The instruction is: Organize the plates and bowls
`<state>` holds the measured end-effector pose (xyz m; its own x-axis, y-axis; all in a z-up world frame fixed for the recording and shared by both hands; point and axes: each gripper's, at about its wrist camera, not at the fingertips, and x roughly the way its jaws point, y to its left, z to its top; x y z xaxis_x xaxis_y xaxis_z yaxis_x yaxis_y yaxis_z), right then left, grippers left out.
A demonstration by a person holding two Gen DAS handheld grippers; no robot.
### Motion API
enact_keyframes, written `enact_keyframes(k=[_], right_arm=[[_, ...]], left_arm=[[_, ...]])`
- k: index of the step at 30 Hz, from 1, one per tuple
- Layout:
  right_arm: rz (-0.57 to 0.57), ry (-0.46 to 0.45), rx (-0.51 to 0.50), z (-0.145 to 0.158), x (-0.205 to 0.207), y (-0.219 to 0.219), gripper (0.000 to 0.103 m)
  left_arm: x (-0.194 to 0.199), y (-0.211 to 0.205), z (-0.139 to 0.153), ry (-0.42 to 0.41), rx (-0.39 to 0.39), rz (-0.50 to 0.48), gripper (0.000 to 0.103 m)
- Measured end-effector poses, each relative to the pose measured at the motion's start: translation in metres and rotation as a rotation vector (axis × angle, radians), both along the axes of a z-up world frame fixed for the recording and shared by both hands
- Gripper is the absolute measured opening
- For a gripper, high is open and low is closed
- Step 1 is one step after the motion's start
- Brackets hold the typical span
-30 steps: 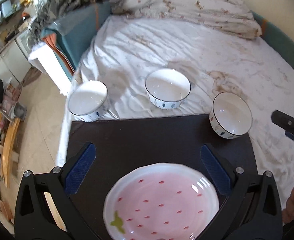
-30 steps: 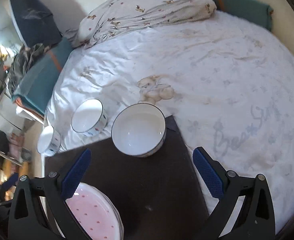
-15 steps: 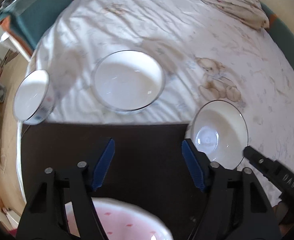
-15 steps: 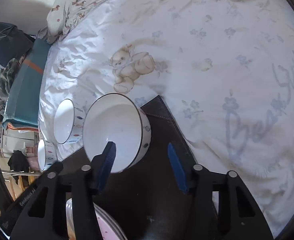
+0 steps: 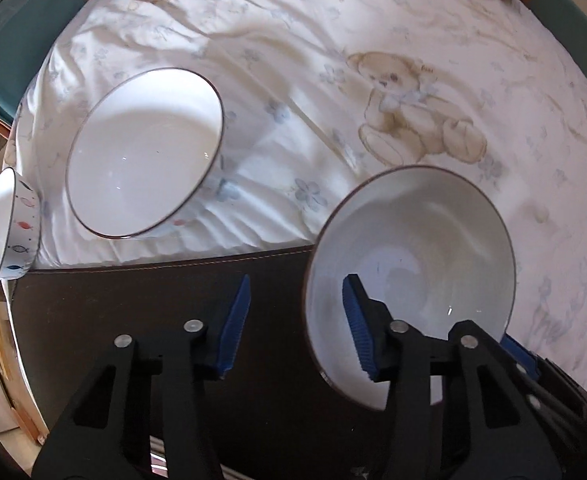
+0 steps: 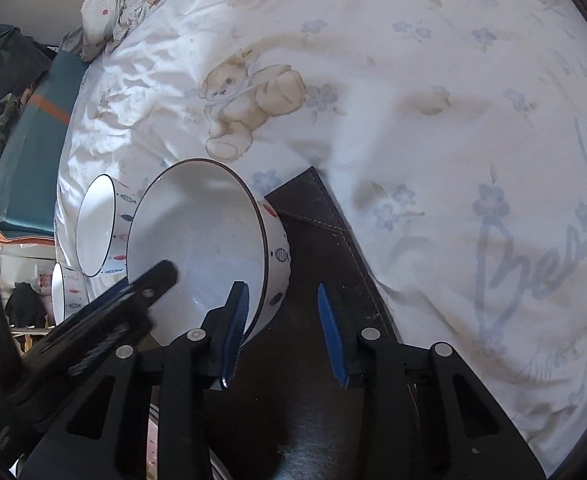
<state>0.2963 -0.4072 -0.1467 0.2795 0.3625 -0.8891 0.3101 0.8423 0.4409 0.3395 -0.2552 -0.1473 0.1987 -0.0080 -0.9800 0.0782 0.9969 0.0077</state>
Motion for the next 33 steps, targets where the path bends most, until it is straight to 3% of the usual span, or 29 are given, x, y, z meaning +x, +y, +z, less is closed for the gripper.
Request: enact_keyframes(k=[6, 14, 21, 33], right_arm=[[0.026, -0.005, -0.002, -0.001, 0.003, 0.008, 0.024], [0.019, 0.021, 0.012, -0.013, 0.007, 0.009, 0.023], [0.064, -0.005, -0.030, -0.007, 0.004, 0.020, 0.021], [0.097, -0.112, -0.053, 0.044, -0.016, 0.050, 0.021]], left_arm=[[0.001, -0.005, -0.007, 0.015, -0.032, -0.009, 0.011], [0.000, -0.009, -0.001, 0.014, -0.034, -0.037, 0.008], [-0.007, 0.002, 0.013, -0.010, -0.021, -0.044, 0.008], [-0.043, 0.034, 0.067, -0.110, -0.029, -0.056, 0.008]])
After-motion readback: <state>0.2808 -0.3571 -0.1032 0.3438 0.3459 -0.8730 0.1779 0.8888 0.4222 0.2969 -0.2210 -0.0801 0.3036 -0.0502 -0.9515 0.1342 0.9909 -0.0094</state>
